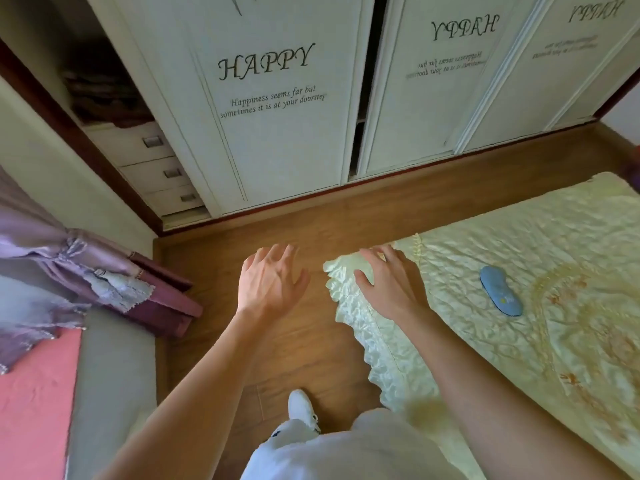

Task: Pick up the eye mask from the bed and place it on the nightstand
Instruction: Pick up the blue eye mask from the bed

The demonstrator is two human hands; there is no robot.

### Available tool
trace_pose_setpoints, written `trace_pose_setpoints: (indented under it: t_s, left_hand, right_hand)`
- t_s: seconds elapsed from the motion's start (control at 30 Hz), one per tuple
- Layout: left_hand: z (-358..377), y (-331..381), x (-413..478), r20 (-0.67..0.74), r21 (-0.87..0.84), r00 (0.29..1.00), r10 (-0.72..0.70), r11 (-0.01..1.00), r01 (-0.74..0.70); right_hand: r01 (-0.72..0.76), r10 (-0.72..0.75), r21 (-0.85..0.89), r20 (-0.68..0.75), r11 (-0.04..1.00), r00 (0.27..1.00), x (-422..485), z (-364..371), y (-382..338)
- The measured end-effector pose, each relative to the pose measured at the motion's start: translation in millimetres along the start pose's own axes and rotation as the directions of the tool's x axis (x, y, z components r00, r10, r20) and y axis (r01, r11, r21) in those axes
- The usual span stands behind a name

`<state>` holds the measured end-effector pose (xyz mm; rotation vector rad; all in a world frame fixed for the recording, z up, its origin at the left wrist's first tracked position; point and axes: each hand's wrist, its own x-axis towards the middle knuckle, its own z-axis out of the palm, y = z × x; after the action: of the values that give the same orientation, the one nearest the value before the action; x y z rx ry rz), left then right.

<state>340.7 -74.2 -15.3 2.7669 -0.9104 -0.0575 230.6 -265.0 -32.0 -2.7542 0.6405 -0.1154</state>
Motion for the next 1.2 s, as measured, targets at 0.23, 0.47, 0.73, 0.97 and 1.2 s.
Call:
trace_pose_setpoints:
  t_s: [0.23,0.47,0.73,0.97,1.2]
  left_hand:
    - [6.4,32.5,103.3,0.079,0.010,0.976,0.202,0.979,-0.204]
    - [31.6,136.7,195.1,0.196,0.033,0.869,0.455,0.882,-0.469]
    - [91.8,273.9,247.7,0.211,-0.095,0.655,0.725,0.683,-0.725]
    - [121.5,348.9,257.1,0.220,-0.251,0.464,0.858,0.509,-0.823]
    - [178.4,401.1,279.2,0.269,-0.261,0.314,0.910,0.383,-0.886]
  right_hand:
    - [-0.153,0.149,-0.065,-0.067,0.986,0.987,43.7,-14.6,39.8]
    - [-0.431,0.423,0.010,-0.222,0.902,0.879,59.6,-28.1,141.7]
    - [-0.697,0.692,0.068,-0.217,0.714,0.688,29.5,-51.1,244.7]
    - [-0.807,0.798,0.105,-0.271,0.581,0.538,5.9,-56.6,280.4]
    - [-0.860,0.848,0.109,-0.267,0.499,0.458,7.1,-46.2,322.6]
